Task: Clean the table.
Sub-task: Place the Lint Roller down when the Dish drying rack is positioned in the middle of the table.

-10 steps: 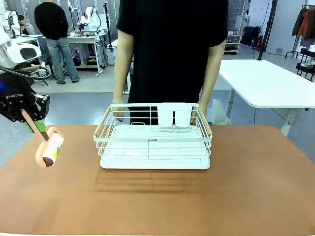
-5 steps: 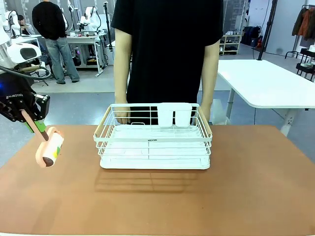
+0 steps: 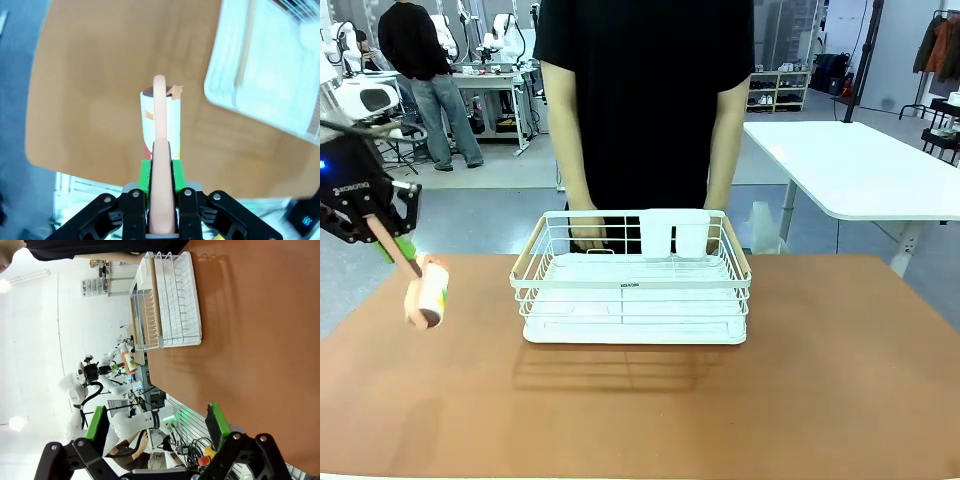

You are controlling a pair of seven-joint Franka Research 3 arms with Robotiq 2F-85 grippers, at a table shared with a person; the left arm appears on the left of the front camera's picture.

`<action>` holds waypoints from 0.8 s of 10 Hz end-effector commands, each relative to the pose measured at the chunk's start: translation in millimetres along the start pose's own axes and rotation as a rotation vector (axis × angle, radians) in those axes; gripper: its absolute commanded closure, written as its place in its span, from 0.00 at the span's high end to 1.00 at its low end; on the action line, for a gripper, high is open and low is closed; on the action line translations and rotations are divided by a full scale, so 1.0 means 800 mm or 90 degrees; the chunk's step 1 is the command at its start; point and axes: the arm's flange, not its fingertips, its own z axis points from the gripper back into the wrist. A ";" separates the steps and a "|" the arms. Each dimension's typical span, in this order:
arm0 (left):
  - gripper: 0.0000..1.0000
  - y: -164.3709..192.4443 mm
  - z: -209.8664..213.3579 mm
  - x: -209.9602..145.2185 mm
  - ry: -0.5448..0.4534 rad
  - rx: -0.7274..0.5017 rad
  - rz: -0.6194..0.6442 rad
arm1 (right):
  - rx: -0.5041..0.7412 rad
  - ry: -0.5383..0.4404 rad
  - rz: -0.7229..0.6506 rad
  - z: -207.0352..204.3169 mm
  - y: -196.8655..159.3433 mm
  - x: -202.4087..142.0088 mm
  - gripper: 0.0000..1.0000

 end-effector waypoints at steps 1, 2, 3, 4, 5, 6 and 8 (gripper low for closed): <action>0.21 -0.013 -0.016 0.031 -0.070 0.048 0.192 | 0.003 0.001 0.002 -0.001 0.003 -0.004 1.00; 0.21 -0.018 -0.021 0.039 -0.076 0.065 0.305 | 0.003 0.001 0.002 -0.001 0.003 -0.004 1.00; 0.21 -0.023 -0.029 0.053 -0.095 0.041 0.436 | 0.003 0.001 0.002 -0.001 0.003 -0.004 1.00; 0.21 -0.024 -0.048 0.066 -0.143 0.027 0.560 | 0.003 0.001 0.002 -0.001 0.003 -0.004 1.00; 0.21 -0.024 -0.071 0.073 -0.170 -0.009 0.620 | 0.003 0.001 0.002 -0.001 0.003 -0.004 1.00; 0.21 -0.021 -0.095 0.075 -0.192 -0.059 0.633 | 0.003 0.001 0.002 -0.001 0.003 -0.004 1.00; 0.21 -0.010 -0.131 0.086 -0.242 -0.146 0.665 | 0.003 0.001 0.002 -0.001 0.003 -0.004 1.00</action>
